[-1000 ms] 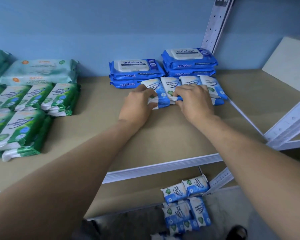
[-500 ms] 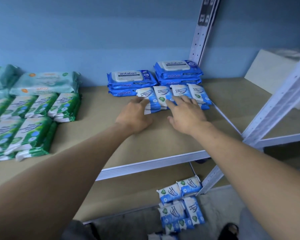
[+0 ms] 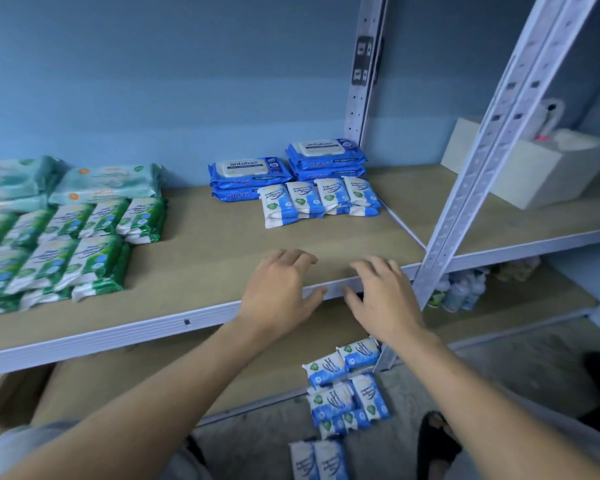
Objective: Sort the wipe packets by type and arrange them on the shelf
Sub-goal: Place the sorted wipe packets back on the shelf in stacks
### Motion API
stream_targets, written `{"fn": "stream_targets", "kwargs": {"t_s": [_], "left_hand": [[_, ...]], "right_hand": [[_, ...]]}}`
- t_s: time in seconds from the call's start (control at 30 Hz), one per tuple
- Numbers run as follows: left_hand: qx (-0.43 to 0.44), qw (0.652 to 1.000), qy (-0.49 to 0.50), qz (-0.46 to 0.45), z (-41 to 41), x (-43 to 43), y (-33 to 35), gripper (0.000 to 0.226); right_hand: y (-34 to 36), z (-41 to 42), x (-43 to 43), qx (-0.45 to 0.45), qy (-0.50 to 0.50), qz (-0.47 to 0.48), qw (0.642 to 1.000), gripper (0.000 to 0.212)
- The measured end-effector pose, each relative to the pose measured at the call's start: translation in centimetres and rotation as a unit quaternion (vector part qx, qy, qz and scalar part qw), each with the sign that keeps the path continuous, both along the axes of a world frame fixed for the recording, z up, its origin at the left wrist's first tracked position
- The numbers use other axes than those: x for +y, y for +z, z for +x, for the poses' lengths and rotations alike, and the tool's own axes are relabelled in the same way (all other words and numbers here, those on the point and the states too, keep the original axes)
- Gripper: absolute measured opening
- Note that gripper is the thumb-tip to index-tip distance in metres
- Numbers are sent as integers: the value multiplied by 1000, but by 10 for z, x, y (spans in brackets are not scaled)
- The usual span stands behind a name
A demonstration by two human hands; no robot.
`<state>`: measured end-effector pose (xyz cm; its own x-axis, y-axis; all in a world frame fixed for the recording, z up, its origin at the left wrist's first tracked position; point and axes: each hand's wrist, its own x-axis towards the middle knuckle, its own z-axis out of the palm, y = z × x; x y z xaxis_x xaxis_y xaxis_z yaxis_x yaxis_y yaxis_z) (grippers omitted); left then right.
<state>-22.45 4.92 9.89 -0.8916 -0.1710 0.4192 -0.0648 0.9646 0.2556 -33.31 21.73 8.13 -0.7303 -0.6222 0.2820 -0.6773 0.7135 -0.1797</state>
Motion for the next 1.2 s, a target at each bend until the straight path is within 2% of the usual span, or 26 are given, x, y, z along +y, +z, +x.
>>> {"fn": "stream_targets", "kwargs": {"t_s": [0.1, 0.2, 0.27, 0.37, 0.5, 0.67, 0.8, 1.03, 1.2], "left_hand": [[37, 999, -10, 4, 20, 22, -12, 37], [11, 999, -30, 9, 37, 38, -38, 34], [-28, 999, -33, 11, 43, 42, -60, 33], [-123, 991, -8, 61, 44, 44, -97, 37], [-207, 965, 31, 155, 42, 40, -152, 38], [-313, 929, 50, 191, 30, 41, -219, 38], [-360, 904, 72, 219, 10, 36, -264, 35], [-328, 918, 92, 204, -43, 24, -316, 38], [-302, 938, 66, 155, -75, 24, -343, 41]], "right_hand": [[-18, 14, 20, 1, -18, -26, 1000, 36], [-47, 23, 40, -35, -32, -23, 999, 38], [-69, 28, 52, -74, -41, 1, 996, 39], [-106, 29, 69, -129, -66, 39, 989, 38], [-155, 28, 88, -192, -109, 85, 972, 36], [-217, 17, 106, -274, -137, 105, 946, 40], [-263, 6, 112, -345, -161, 100, 919, 42], [-329, -16, 111, -451, -207, 60, 866, 50], [-363, -33, 108, -458, -231, 49, 857, 49]]}}
